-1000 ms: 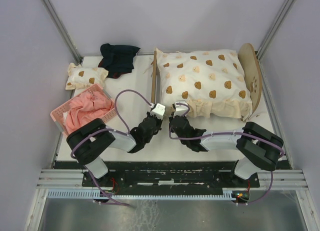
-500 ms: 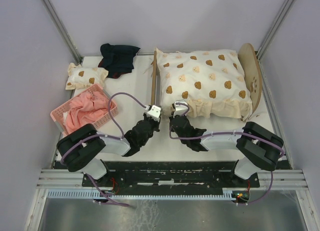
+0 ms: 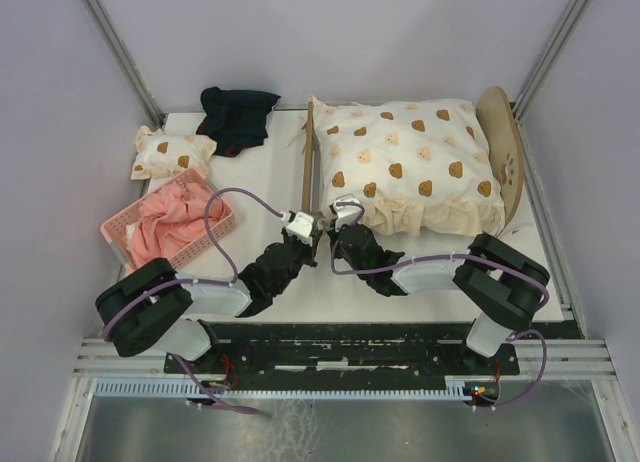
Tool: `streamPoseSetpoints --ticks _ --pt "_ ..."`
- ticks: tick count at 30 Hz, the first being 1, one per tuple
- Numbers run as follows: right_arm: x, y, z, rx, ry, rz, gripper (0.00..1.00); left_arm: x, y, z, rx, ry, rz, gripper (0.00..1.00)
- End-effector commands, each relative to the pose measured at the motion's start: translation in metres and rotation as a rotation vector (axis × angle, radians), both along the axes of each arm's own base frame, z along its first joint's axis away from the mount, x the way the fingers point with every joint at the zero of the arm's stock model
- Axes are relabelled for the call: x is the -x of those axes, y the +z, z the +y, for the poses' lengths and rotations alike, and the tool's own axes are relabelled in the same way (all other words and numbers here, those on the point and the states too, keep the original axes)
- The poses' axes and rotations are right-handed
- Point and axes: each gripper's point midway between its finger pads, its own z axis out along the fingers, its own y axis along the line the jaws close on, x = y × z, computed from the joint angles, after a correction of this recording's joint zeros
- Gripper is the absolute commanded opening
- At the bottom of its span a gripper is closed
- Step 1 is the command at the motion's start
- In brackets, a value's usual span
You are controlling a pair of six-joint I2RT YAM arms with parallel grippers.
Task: Set up the pet bed
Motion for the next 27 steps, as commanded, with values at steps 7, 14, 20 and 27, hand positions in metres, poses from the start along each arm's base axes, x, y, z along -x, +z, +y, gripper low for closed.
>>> streamPoseSetpoints --ticks 7,14,20,27 --pt "-0.001 0.047 0.039 -0.087 0.215 -0.189 0.02 0.008 0.012 -0.004 0.095 -0.016 0.030 0.03" --pt "0.005 0.042 0.039 -0.012 0.330 -0.301 0.02 0.012 0.021 -0.010 0.145 -0.035 0.064 0.07" --pt "0.007 0.050 0.041 0.030 0.435 -0.426 0.02 0.017 0.033 0.010 0.279 0.092 0.172 0.35" --pt "0.014 0.051 0.050 0.104 0.557 -0.495 0.02 0.017 0.045 0.067 0.491 0.418 0.256 0.52"
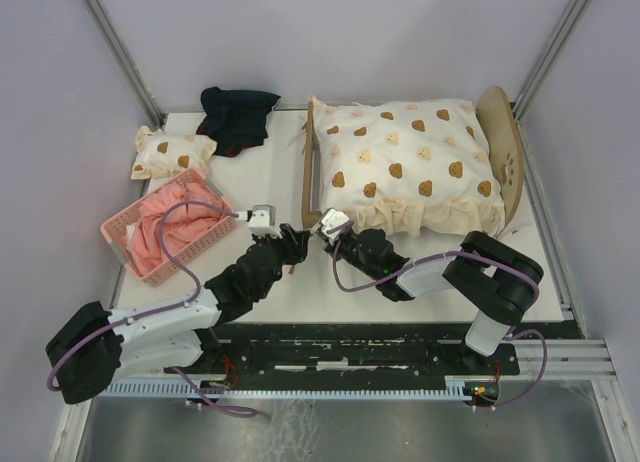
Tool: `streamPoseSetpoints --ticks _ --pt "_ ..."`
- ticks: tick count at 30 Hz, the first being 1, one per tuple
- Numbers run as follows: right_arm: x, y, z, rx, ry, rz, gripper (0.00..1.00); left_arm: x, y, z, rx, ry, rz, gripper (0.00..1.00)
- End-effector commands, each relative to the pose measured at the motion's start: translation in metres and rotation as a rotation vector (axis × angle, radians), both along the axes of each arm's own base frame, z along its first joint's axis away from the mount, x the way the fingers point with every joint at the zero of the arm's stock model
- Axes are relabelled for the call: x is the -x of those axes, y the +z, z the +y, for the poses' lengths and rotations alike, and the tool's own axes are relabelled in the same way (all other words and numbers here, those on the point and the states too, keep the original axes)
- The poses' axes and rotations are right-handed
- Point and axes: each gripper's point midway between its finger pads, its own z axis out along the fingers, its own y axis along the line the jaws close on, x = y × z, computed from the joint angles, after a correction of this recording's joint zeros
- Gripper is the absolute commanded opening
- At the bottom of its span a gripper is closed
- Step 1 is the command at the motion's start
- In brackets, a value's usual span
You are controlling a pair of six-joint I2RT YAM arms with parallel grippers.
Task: Set up the pet bed
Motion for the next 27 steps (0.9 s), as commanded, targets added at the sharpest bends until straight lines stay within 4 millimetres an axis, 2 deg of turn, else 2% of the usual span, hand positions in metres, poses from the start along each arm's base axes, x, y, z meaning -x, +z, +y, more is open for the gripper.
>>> streamPoseSetpoints --ticks 1,7,16,20,27 --pt "0.005 0.025 0.015 -0.013 0.111 -0.126 0.02 -0.003 0.011 0.033 0.204 0.253 0.087 0.53" --pt "0.008 0.024 0.021 -0.010 0.150 -0.133 0.02 -0.006 0.013 0.046 0.372 0.423 0.174 0.55" --pt "0.011 0.024 0.025 -0.014 0.171 -0.115 0.02 -0.006 0.024 0.032 0.600 0.405 0.207 0.57" --pt "0.011 0.024 0.026 -0.016 0.175 -0.113 0.02 -0.009 0.027 0.029 0.643 0.416 0.211 0.57" --pt "0.012 0.027 0.028 -0.021 0.184 -0.118 0.02 -0.012 0.015 0.026 0.637 0.458 0.263 0.57"
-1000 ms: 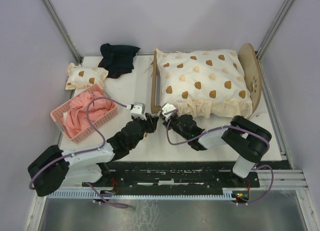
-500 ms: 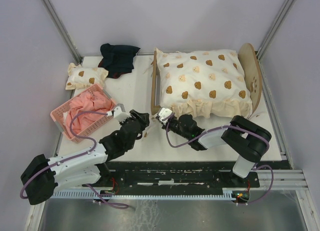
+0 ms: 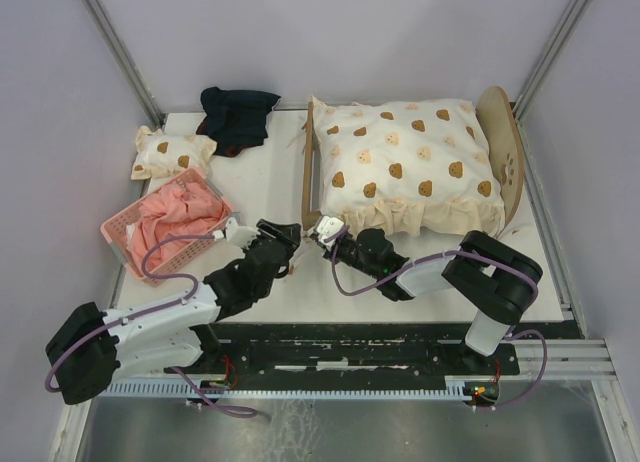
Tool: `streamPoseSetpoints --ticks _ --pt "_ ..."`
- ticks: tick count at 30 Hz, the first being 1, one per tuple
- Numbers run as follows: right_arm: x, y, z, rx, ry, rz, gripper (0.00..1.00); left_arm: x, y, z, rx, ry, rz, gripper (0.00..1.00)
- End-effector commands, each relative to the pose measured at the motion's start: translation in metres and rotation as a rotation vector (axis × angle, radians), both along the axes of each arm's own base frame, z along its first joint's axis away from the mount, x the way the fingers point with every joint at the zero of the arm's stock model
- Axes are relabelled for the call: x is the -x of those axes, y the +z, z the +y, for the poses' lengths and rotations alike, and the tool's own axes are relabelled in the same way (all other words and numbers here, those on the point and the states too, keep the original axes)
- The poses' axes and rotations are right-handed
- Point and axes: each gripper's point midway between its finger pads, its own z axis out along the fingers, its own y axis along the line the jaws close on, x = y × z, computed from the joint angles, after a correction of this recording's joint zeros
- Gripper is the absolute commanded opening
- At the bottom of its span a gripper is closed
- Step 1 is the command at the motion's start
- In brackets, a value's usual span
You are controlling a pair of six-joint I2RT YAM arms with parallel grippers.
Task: Set up the pet bed
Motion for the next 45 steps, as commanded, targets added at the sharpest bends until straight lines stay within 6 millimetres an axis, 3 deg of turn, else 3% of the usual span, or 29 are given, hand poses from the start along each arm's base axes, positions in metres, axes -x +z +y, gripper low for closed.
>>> streamPoseSetpoints --ticks 1,18,21,23,24,27,31,36,38,45 --pt "-0.005 0.025 0.011 -0.064 0.021 -0.046 0.02 -0.010 0.014 -0.002 0.093 0.067 -0.006 0.57" --pt "-0.004 0.023 0.014 -0.047 0.037 -0.054 0.02 -0.020 0.008 -0.022 0.152 0.016 0.036 0.44" --pt "-0.004 0.023 0.015 -0.047 0.041 -0.055 0.02 -0.021 0.005 -0.021 0.155 0.027 0.037 0.33" --pt "-0.004 0.022 0.015 -0.043 0.041 -0.055 0.02 -0.022 0.005 -0.019 0.152 0.036 0.034 0.11" --pt "-0.004 0.022 0.014 -0.040 0.041 -0.055 0.02 -0.023 0.006 -0.018 0.150 0.040 0.030 0.06" --pt "-0.002 0.023 0.010 -0.064 0.018 -0.008 0.11 -0.026 0.013 -0.016 0.125 0.041 0.003 0.03" --pt "0.004 0.022 0.003 -0.165 -0.050 0.142 0.35 -0.029 0.024 -0.012 0.109 0.043 -0.035 0.03" --pt "0.007 0.008 -0.019 -0.338 -0.264 0.350 0.54 -0.030 0.033 -0.010 0.091 0.027 -0.075 0.03" --pt "0.009 0.000 -0.023 -0.395 -0.332 0.433 0.57 -0.030 0.035 -0.011 0.091 0.027 -0.080 0.03" --pt "0.018 -0.001 0.002 -0.532 -0.392 0.534 0.57 -0.029 0.041 -0.012 0.106 0.015 -0.103 0.03"
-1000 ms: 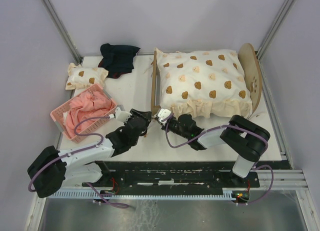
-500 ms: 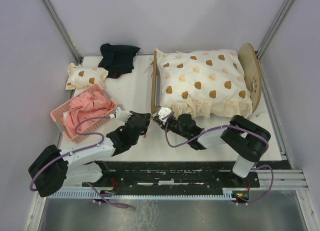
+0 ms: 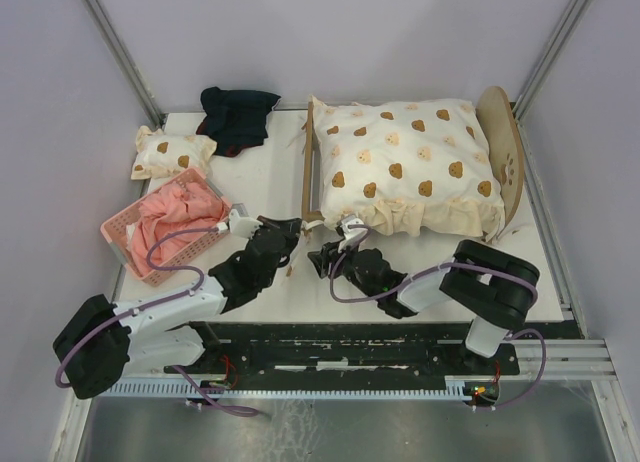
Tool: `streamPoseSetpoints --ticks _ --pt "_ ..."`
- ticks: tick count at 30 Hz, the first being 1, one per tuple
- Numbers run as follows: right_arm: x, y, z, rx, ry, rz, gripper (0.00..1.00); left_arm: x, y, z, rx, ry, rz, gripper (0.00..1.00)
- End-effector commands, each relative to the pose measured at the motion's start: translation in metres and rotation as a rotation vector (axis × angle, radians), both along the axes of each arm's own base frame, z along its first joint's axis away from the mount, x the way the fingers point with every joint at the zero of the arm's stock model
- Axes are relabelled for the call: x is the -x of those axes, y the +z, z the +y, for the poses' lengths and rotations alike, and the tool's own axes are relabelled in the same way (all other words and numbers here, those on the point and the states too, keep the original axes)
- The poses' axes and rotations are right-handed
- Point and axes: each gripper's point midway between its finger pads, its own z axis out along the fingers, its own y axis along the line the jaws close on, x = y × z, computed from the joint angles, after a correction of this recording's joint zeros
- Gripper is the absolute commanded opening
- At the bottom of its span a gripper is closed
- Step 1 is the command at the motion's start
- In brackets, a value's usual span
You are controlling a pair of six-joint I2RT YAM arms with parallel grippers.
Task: Set up the pet bed
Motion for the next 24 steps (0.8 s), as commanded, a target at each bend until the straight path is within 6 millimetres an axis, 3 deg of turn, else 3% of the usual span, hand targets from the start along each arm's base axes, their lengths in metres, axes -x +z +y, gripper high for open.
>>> streamPoseSetpoints --ticks 1,3,7,15,17,20,24 --pt "-0.006 0.028 0.025 -0.226 -0.095 0.048 0.57 -0.008 0.031 0.003 0.027 0.025 -0.086 0.03" --pt "-0.005 0.026 0.037 -0.237 -0.086 0.053 0.57 -0.007 0.031 0.003 0.031 0.023 -0.086 0.03" --pt "-0.012 0.009 0.035 -0.264 -0.187 0.100 0.58 -0.007 0.030 0.004 0.028 0.027 -0.087 0.03" --pt "-0.010 -0.013 0.062 -0.241 -0.126 0.142 0.54 -0.008 0.035 0.004 0.027 0.027 -0.112 0.03" --pt "-0.006 -0.022 0.066 -0.220 -0.097 0.149 0.40 -0.009 0.038 0.003 0.025 0.025 -0.127 0.03" --pt "-0.004 -0.033 0.060 -0.203 -0.097 0.149 0.04 -0.011 0.049 0.002 0.013 0.014 -0.169 0.03" --pt "-0.006 -0.043 0.041 -0.171 -0.153 0.127 0.02 -0.014 0.080 -0.002 -0.036 -0.019 -0.274 0.03"
